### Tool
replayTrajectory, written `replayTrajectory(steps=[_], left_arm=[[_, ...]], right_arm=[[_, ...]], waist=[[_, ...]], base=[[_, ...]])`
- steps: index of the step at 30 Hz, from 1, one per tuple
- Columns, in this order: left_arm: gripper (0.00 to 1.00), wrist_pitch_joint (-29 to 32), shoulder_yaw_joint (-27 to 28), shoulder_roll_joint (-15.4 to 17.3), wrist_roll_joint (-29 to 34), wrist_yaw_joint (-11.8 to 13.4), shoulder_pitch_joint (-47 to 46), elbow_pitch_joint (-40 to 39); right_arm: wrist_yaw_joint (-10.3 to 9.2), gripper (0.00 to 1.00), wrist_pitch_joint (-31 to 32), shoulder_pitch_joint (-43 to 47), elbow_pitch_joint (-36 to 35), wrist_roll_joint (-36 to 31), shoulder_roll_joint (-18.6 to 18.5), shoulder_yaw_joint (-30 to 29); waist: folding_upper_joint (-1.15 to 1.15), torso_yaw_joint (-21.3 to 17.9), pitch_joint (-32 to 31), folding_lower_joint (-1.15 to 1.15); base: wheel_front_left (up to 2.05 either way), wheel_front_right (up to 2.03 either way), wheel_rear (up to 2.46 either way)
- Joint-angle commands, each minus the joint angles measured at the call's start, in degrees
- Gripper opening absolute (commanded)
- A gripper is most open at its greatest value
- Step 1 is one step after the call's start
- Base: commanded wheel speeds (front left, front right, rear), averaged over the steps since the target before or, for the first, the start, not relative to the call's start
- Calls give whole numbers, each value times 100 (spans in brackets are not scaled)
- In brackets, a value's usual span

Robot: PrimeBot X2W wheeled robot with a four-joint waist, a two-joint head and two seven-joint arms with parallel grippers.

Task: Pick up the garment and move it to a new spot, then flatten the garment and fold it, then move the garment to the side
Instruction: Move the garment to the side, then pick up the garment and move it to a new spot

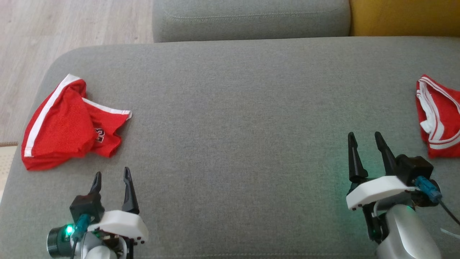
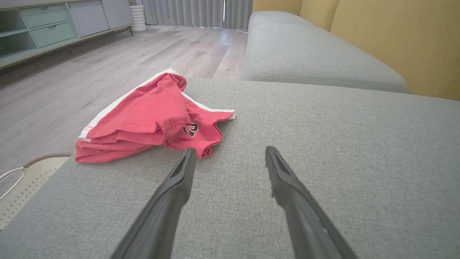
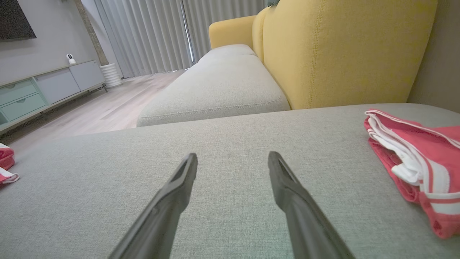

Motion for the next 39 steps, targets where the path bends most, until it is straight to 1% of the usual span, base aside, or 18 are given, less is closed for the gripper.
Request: replayTrajectory(steps=[1, 5, 8, 17, 30, 33, 39], left_arm=[[100, -31, 151, 47, 15, 12, -188, -204], [100, -31, 92, 47, -5, -13, -231, -204], [100, -31, 30, 47, -2, -15, -279, -206], [100, -31, -72, 47, -60, 33, -324, -248], [100, -31, 424, 47, -113, 114, -189, -240], [100, -31, 556, 47, -129, 115, -138, -256], [100, -31, 737, 47, -239, 110, -73, -342]], right_arm=[[36, 100, -53, -70, -149, 11, 19, 146], [36, 100, -53, -105, -142, 2, 19, 169], [36, 100, -53, -107, -156, 10, 19, 176], [36, 100, -53, -118, -65, 11, 19, 181], [36, 100, -53, -162, 5, -69, 19, 250], [36, 100, -53, -184, 24, -48, 19, 330], [36, 100, -53, -285, 25, -86, 19, 450]], waist=[[0, 19, 14, 0], [0, 154, 61, 0], [0, 373, 82, 0], [0, 1373, 142, 0], [0, 2862, 218, 0], [0, 3010, 233, 0], [0, 3030, 322, 0]], base=[[0, 0, 0], [0, 0, 0], [0, 0, 0], [0, 0, 0], [0, 0, 0], [0, 0, 0], [0, 0, 0]])
